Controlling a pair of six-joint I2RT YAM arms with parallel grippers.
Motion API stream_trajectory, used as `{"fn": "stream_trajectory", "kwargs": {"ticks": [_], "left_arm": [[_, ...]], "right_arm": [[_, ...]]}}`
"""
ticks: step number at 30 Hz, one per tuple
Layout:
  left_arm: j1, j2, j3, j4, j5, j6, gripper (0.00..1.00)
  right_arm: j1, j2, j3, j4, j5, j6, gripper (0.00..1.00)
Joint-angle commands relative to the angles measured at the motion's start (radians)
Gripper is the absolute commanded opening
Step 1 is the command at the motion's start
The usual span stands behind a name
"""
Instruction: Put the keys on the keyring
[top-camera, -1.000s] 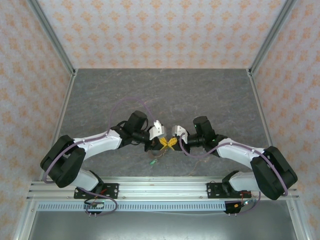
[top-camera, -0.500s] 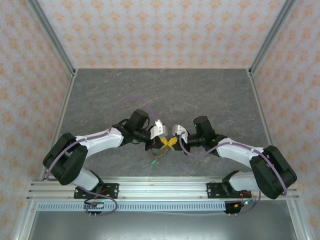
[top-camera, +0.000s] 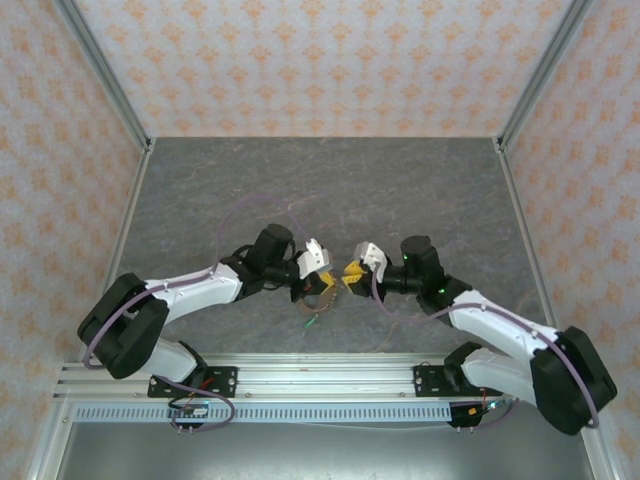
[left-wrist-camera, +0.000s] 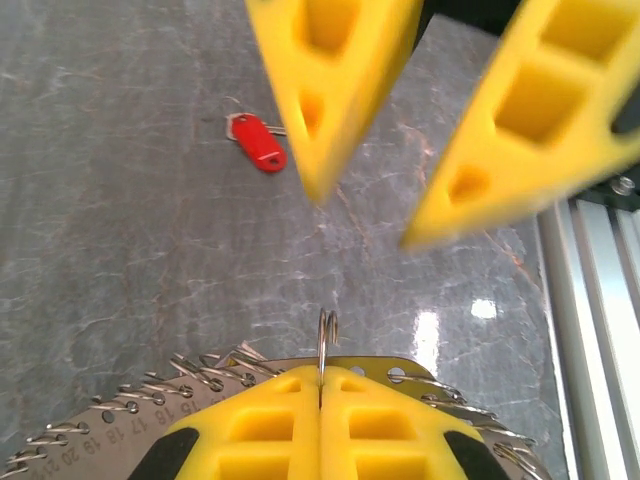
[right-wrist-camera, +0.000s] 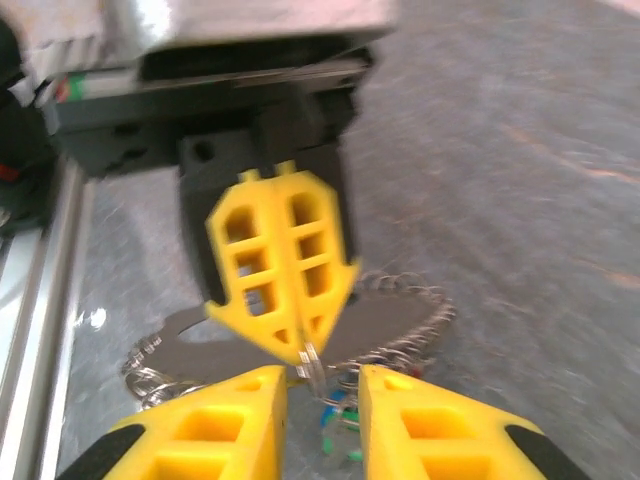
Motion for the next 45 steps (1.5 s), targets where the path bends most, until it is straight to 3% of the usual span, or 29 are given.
{"fn": "stream_trajectory", "kwargs": {"ticks": [1,4,8,13,17,24,45], "left_arm": [[-0.002,-0.040,-0.018,0.106,-0.069,-0.046,0.00],[-0.006,-0.042,-0.031,0.135,-0.096,-0.068,0.00],[-0.010,-0.038,-0.041,0.171,-0.104,-0.099,0.00],[-0.011,-0.040,-0.059,0.200,-0.109,-0.128,0.00],[-0.010,-0.055,-0.078,0.209,-0.110,-0.145,0.00],[-0.011,-0.062,-0.096,0.230,-0.109,-0.167,0.00],[-0.010,-0.060,-0.080,0.195,-0.102,-0.156,0.00]], "right_arm": [[0.001,-0.084,-0.033,0.051,0.368,0.261,0.26],[-0.003,-0.121,0.012,-0.080,0.697,0.515,0.21],[-0.091,-0.060,0.129,-0.376,0.785,0.745,0.23],[-0.215,0.081,0.217,-0.620,0.689,0.904,0.27],[-0.225,0.188,0.260,-0.696,0.629,0.904,0.29],[-0.225,0.344,0.321,-0.722,0.606,0.906,0.33],[-0.225,0.469,0.370,-0.682,0.579,0.883,0.16]]}}
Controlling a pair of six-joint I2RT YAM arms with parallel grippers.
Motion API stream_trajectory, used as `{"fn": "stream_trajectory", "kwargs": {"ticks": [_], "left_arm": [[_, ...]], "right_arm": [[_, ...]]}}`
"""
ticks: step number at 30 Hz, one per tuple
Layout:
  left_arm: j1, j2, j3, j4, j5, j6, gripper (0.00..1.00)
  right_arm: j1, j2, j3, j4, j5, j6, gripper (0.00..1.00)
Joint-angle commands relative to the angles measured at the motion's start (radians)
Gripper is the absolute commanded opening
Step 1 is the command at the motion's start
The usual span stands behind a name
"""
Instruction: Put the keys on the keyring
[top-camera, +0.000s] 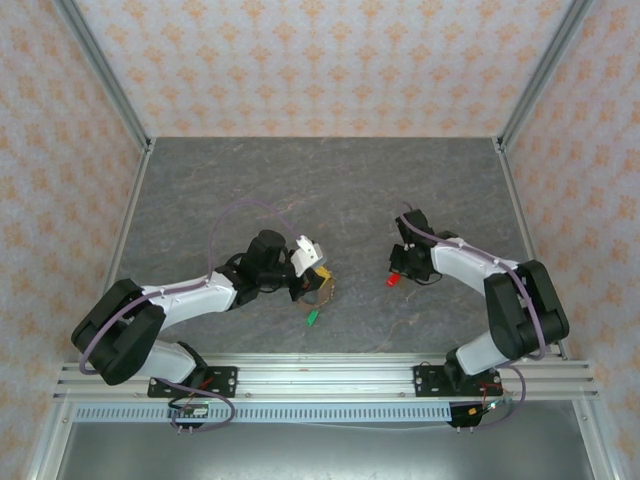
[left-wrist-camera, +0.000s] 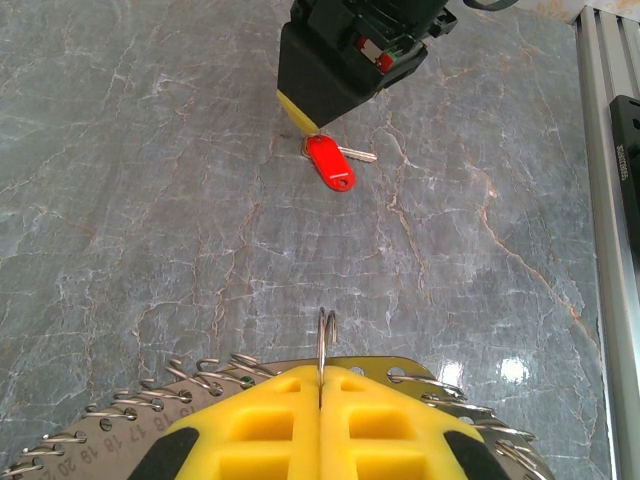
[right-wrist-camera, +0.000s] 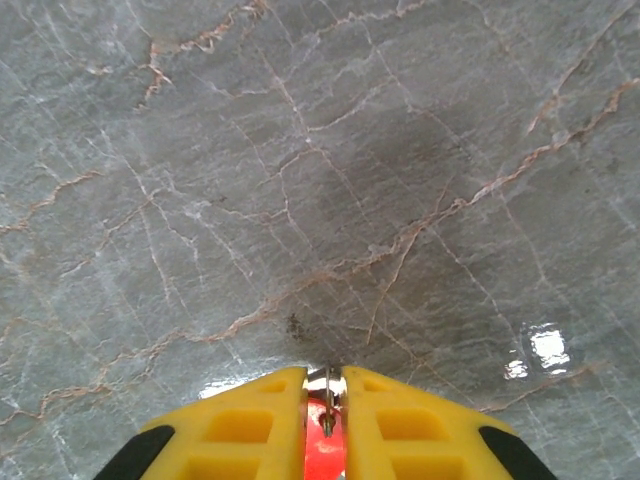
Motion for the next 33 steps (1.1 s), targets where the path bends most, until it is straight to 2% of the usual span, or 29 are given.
{"fn": "stream_trajectory", "kwargs": {"ticks": [1,6,9,15,25,33], "left_arm": [[-0.010,-0.025,0.014,0.019,0.003,0.004,0.00],[-0.009,-0.028,0.014,0.016,0.001,0.004,0.00],[-0.011,-0.028,0.019,0.009,0.001,0.004,0.00],[-0.010,-0.030,0.025,0.002,0.002,0.006,0.00],[-0.009,-0.030,0.025,0.001,0.002,0.003,0.00],[-0.010,-0.032,0.024,0.004,-0.005,0.001,0.00]], "right_arm": [[-0.003,0.008,0.023,-0.025,0.006,-0.004,0.16],[-0.002,0.000,0.025,-0.032,0.009,-0.013,0.14],[-0.004,-0.008,0.019,-0.033,0.013,-0.028,0.10],[-0.003,0.000,0.019,-0.039,0.022,-0.036,0.11],[-0.003,-0.042,0.003,-0.021,0.020,-0.077,0.04],[-0.003,-0.057,-0.032,0.022,0.016,-0.095,0.03]]}}
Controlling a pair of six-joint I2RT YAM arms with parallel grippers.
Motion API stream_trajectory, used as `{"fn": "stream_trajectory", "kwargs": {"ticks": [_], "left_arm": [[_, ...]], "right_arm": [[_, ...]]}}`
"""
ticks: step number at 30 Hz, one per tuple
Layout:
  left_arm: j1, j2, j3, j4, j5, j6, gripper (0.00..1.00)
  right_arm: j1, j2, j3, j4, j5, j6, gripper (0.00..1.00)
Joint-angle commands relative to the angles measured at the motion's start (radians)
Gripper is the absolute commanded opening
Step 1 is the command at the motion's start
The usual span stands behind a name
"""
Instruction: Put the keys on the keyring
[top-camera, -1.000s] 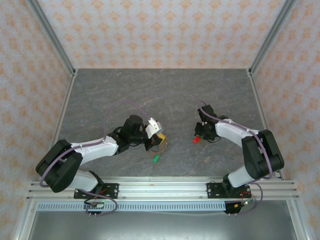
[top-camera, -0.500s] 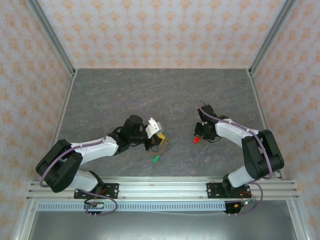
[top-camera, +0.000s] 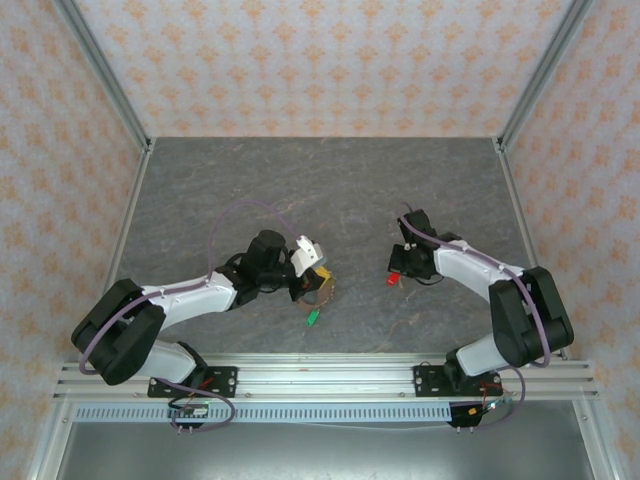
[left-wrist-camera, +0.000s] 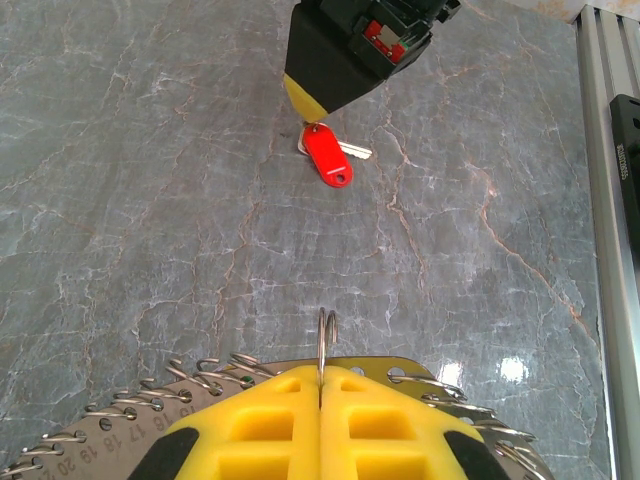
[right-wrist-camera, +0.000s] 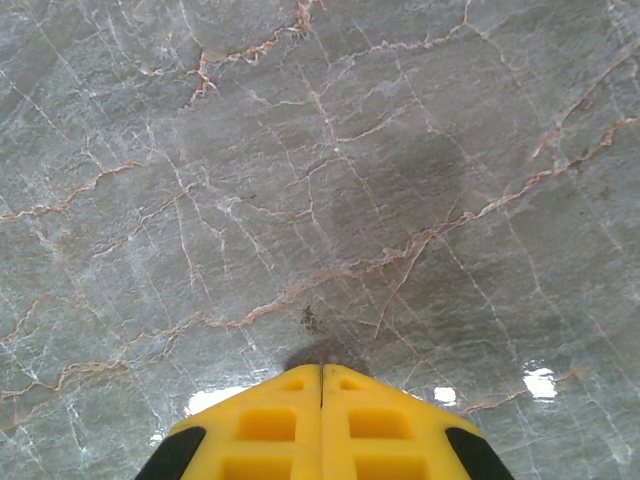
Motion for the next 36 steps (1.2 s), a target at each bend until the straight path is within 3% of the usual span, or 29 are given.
{"fn": "stream_trajectory", "kwargs": {"ticks": [1,17,29,36], "left_arm": [[-0.010,-0.032,0.024,0.005,-0.003,0.002,0.00],[-0.010,-0.036,0.010,0.013,-0.008,0.001,0.00],[-0.007,-0.036,0.002,0.015,-0.008,0.002,0.00],[-0.008,-0.029,0.011,0.012,-0.005,0.004,0.00]], "right_arm": [[-0.002,-0.001,-0.018,0.012,0.016,-0.018,0.03],[-0.002,0.067,0.001,0.015,0.013,-0.014,0.09],[-0.004,0.096,0.033,-0.005,0.026,0.004,0.18],[-0.002,0.092,0.042,-0.015,0.033,-0.011,0.15]]}}
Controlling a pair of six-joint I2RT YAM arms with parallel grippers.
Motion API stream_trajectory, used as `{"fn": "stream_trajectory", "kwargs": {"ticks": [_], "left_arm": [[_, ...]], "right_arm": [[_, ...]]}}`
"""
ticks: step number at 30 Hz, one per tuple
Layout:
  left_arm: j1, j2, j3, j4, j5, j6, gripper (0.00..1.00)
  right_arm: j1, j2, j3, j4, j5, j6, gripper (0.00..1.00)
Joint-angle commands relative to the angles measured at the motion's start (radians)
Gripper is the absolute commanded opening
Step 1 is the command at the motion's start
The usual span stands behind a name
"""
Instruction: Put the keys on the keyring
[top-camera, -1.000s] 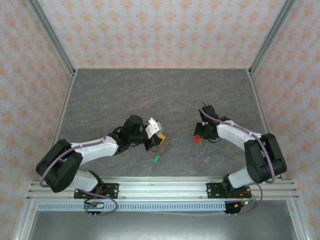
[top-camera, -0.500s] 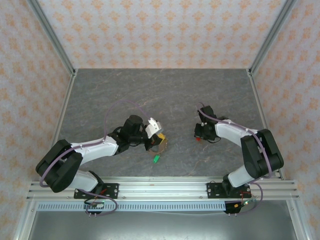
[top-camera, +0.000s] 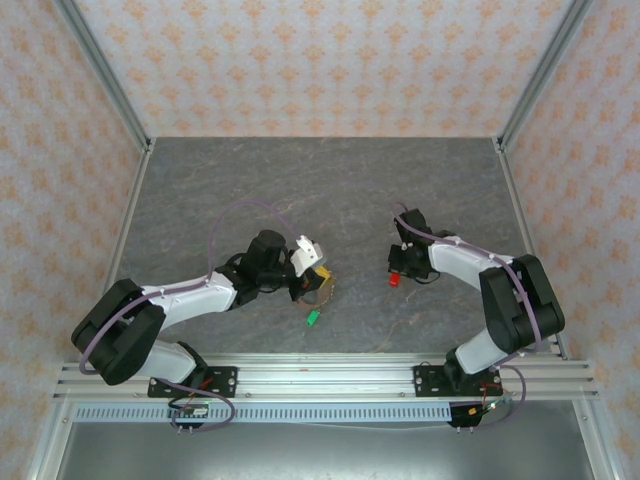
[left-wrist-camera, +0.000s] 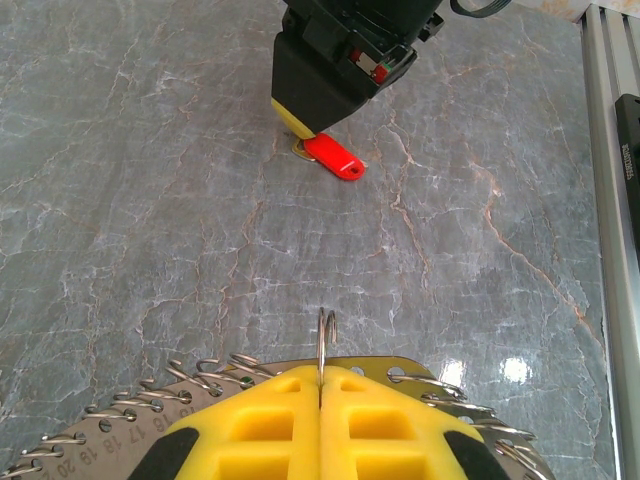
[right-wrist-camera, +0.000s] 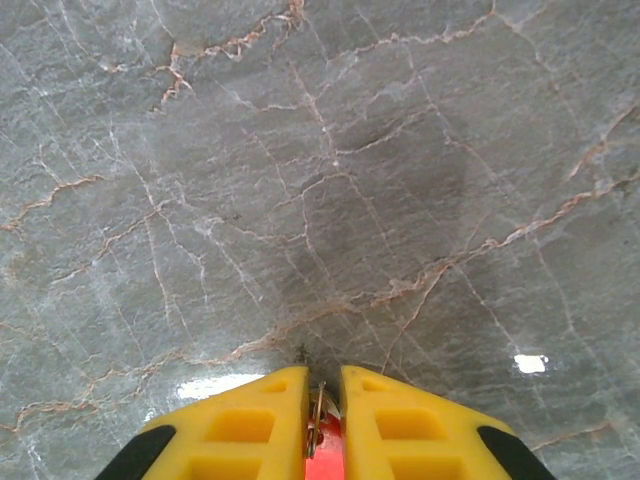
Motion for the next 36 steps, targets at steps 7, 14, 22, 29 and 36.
{"fn": "stream_trajectory", "kwargs": {"ticks": [7,14,22,29,36], "left_arm": [[-0.008,-0.026,0.014,0.004,0.003,0.005,0.00],[-0.008,-0.028,0.011,0.001,0.003,0.004,0.00],[-0.008,-0.030,0.013,-0.003,0.003,0.005,0.00],[-0.008,-0.025,0.016,-0.007,0.005,0.008,0.00],[-0.008,-0.027,0.016,-0.008,0.004,0.010,0.00]], "right_arm": [[-0.002,-0.013,0.022,-0.052,0.027,-0.010,0.13],[-0.004,-0.033,0.028,-0.068,0.023,-0.003,0.15],[-0.003,-0.059,0.017,-0.059,0.008,0.004,0.15],[-0.003,-0.045,0.015,-0.058,0.008,0.003,0.15],[-0.002,-0.023,0.025,-0.070,0.007,0.009,0.13]]}}
